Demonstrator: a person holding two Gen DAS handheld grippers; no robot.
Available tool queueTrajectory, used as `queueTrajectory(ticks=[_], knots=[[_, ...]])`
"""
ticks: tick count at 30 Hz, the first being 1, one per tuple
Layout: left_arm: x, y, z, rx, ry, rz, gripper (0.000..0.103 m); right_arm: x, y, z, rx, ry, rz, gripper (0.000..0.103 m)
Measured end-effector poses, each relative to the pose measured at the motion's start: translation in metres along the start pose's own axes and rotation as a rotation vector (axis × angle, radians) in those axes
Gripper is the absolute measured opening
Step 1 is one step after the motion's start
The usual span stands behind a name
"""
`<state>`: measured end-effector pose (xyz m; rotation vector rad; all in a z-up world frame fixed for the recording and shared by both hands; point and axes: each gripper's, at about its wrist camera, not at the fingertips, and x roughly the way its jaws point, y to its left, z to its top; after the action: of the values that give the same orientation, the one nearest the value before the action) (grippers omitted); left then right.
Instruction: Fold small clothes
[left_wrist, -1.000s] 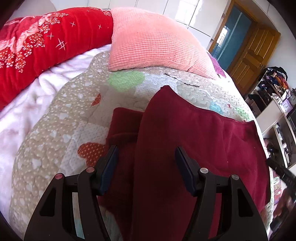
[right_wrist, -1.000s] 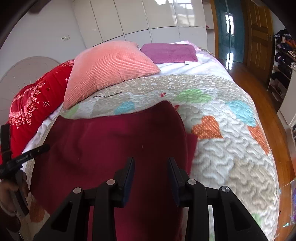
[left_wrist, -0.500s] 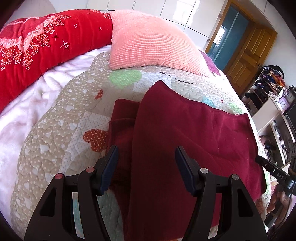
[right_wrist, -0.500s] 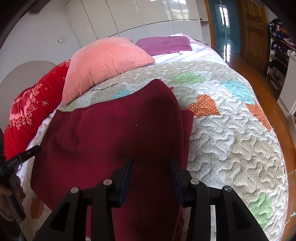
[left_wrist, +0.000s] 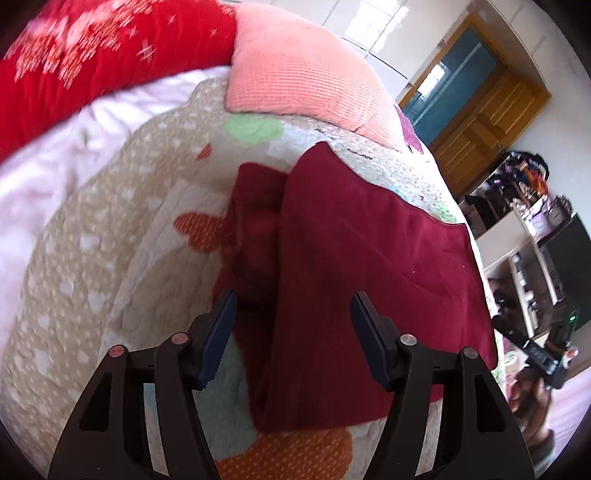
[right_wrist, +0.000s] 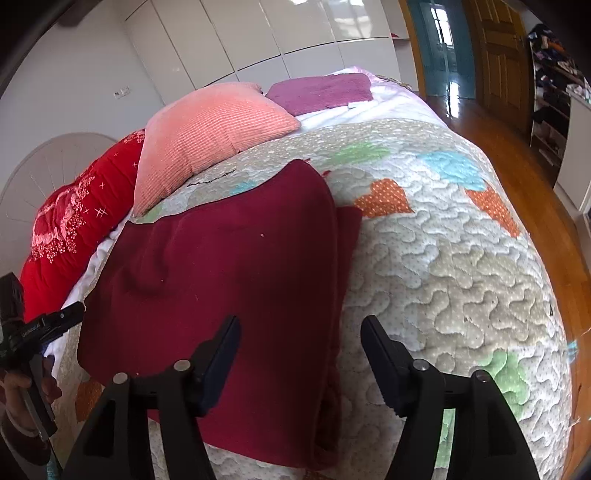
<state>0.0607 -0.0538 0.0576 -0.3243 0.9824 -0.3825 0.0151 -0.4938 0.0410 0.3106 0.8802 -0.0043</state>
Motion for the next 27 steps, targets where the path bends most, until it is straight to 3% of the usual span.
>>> queueTrajectory(ticks=[4,7,9,12,13,15,16,17,19,23,27], knots=[[0.008,0.016,-0.005,-0.071,0.021,-0.052,0.079,0.01,-0.011,-0.007,0.014,0.024,0.012,0.07],[0.025,0.022,-0.008,-0.163,0.082,-0.105,0.079,0.022,-0.016,-0.01,0.051,0.032,0.068,0.07],[0.03,0.022,-0.01,-0.219,0.059,-0.101,0.081,0.028,-0.015,-0.009,0.068,0.03,0.107,0.07],[0.031,0.014,-0.01,-0.205,0.051,-0.079,0.083,0.038,-0.013,-0.01,0.085,0.026,0.158,0.072],[0.033,0.01,-0.009,-0.18,0.064,-0.076,0.082,0.039,-0.011,-0.01,0.086,0.01,0.174,0.061],[0.035,0.003,-0.009,-0.121,0.091,-0.07,0.048,0.041,-0.009,-0.01,0.107,0.001,0.187,0.045],[0.037,0.003,-0.009,-0.116,0.114,-0.096,0.022,0.04,-0.008,-0.011,0.111,-0.003,0.186,0.037],[0.037,0.005,-0.011,-0.141,0.13,-0.135,0.017,0.038,-0.007,-0.012,0.111,-0.009,0.192,0.032],[0.031,0.007,-0.012,-0.144,0.109,-0.155,0.011,0.027,-0.005,-0.012,0.116,-0.033,0.217,0.022],[-0.002,0.001,-0.018,-0.098,0.077,-0.207,0.01,-0.008,0.003,-0.013,0.119,-0.079,0.292,0.019],[-0.045,-0.008,-0.046,-0.01,0.101,-0.223,0.01,-0.06,0.016,-0.032,0.068,-0.086,0.329,0.019]])
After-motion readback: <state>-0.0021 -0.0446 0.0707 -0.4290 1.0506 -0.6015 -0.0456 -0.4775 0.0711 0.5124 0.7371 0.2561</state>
